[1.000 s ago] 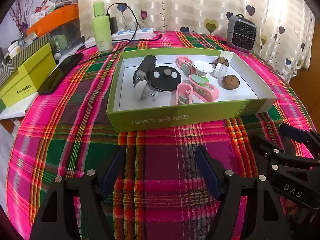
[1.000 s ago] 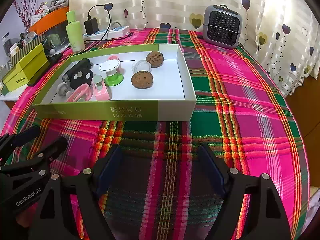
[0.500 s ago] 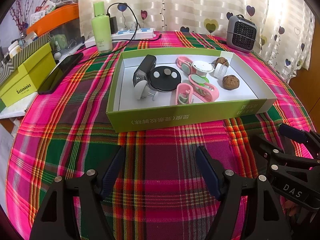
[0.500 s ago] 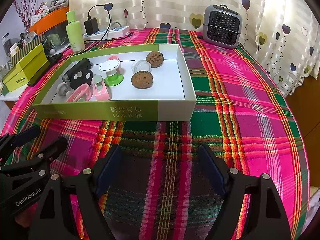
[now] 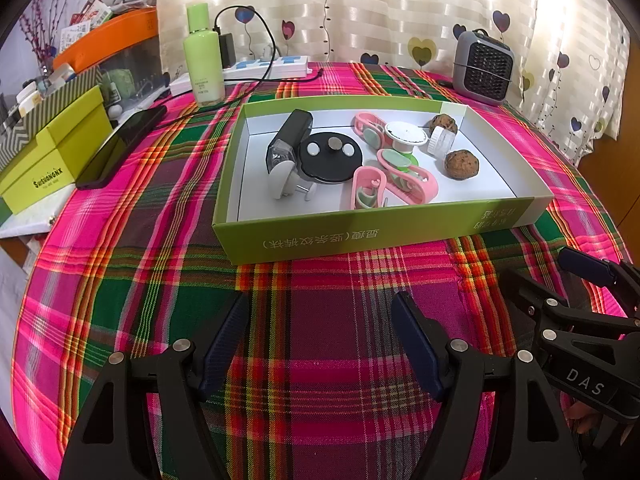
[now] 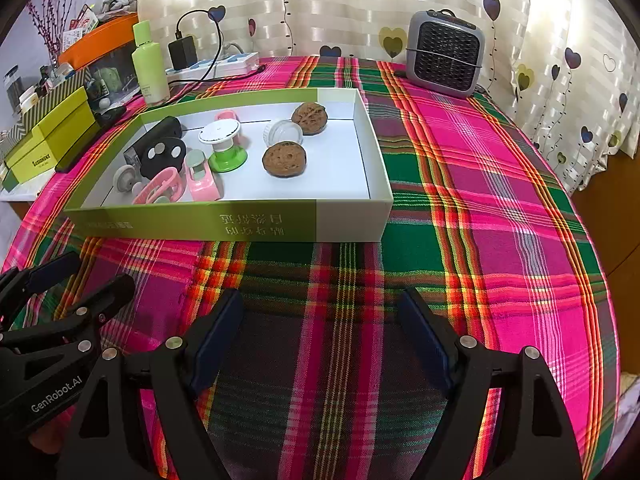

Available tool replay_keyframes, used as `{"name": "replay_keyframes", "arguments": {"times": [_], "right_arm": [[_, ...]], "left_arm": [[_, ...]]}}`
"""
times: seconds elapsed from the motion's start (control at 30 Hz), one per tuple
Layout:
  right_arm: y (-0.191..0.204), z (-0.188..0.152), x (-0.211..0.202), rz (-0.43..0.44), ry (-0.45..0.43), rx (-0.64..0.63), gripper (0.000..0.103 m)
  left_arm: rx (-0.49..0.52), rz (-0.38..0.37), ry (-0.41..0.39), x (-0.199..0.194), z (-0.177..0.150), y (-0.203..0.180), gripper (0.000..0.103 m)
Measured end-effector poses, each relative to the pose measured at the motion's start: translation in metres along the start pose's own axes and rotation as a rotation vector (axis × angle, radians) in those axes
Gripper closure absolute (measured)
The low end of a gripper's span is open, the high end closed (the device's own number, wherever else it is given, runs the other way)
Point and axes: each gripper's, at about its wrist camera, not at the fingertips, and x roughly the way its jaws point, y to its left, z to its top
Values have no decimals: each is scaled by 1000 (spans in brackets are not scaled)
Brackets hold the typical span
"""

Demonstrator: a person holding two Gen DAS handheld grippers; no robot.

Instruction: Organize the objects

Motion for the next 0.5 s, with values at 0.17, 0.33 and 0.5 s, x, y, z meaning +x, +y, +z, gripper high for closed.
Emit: {"name": "replay_keyframes", "arguments": {"times": [0.17, 0.33, 0.5], "right_arm": [[0, 0, 0, 0, 0, 0, 23], [0, 0, 0, 0, 0, 0, 23], [0, 0, 0, 0, 0, 0, 23]], "left_arm": [[0, 0, 0, 0, 0, 1, 29], [0, 0, 0, 0, 0, 0, 29], [0, 0, 0, 0, 0, 1, 29]]}}
